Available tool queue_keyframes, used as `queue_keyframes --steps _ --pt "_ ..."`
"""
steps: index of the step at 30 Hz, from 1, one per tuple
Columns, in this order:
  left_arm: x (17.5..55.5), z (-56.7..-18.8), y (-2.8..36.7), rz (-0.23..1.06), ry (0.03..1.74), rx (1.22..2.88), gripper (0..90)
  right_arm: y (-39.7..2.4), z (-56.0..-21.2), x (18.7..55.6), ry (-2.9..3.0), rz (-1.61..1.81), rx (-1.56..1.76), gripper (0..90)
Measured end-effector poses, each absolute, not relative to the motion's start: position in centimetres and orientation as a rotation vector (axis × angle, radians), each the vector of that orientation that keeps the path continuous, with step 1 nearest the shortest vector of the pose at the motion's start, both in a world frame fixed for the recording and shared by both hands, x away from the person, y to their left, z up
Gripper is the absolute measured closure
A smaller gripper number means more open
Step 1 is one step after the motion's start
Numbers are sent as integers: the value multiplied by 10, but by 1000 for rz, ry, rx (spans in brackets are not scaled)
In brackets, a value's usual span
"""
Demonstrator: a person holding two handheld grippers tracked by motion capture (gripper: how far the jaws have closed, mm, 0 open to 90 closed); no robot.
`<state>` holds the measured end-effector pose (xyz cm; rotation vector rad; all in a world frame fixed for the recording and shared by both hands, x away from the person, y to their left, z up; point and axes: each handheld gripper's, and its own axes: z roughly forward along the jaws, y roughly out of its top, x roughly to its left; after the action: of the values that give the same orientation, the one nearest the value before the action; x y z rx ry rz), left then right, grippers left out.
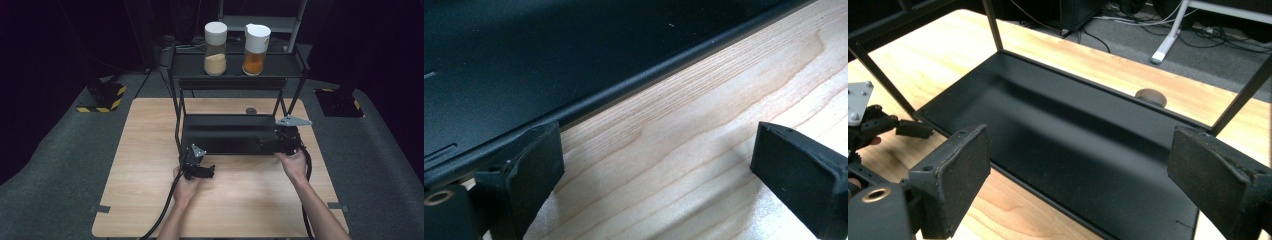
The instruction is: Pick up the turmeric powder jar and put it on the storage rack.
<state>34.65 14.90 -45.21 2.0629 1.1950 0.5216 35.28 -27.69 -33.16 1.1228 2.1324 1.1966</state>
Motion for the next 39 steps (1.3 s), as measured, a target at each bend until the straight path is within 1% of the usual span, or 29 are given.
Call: queue_keyframes --steps 12,39 --pt "346 -452 149 516 1198 2060 66 -265 -352 356 2171 1172 1125 94" --pt "346 -452 149 516 1199 2059 67 -266 -385 358 2191 1145 1200 94"
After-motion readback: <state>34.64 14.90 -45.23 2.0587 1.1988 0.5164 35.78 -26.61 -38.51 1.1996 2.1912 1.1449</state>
